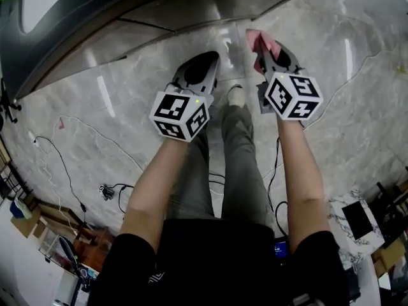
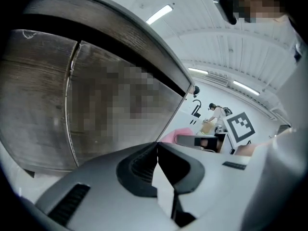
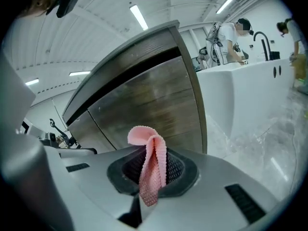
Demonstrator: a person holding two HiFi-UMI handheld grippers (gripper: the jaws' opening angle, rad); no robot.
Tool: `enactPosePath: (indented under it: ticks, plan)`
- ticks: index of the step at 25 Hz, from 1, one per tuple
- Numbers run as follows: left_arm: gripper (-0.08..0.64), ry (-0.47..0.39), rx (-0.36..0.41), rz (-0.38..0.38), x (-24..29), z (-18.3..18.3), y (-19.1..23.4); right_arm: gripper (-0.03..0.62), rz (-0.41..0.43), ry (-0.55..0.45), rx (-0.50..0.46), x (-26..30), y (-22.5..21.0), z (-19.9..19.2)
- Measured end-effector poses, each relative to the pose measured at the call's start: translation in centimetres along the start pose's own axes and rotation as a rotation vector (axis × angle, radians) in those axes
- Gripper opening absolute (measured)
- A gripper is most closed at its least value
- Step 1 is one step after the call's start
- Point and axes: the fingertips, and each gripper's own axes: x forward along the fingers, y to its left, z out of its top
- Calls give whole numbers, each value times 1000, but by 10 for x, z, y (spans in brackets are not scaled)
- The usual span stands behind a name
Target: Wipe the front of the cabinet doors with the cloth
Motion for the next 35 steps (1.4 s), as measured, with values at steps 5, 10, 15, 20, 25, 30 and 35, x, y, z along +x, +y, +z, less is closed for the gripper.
enactPosePath:
  ticks: [5,10,15,20,25,30,35]
  plan:
    - [9,-39,-39,-7,-42,16,12,43,5,-35,24,-7,43,13]
    - [9,-68,-47,33,-87,37,29,43,9,-65,65,-22,90,26]
    - [9,-90,-47,75,-126,63,42,43,31,-91,68,-32,132,48]
    - [9,-99,-67,125,-165,77,45,43,67,-88,45,-44,175,65]
    - [9,-116,-73,140,-200,93,34,43,107,-79,31,-62,208,80]
    - [9,-136,-40,132,-227,117,22,43,139,-83,10,-78,234,99]
    - [9,-169,0,120,-242,141,11,43,180,-94,-23,-92,254,122]
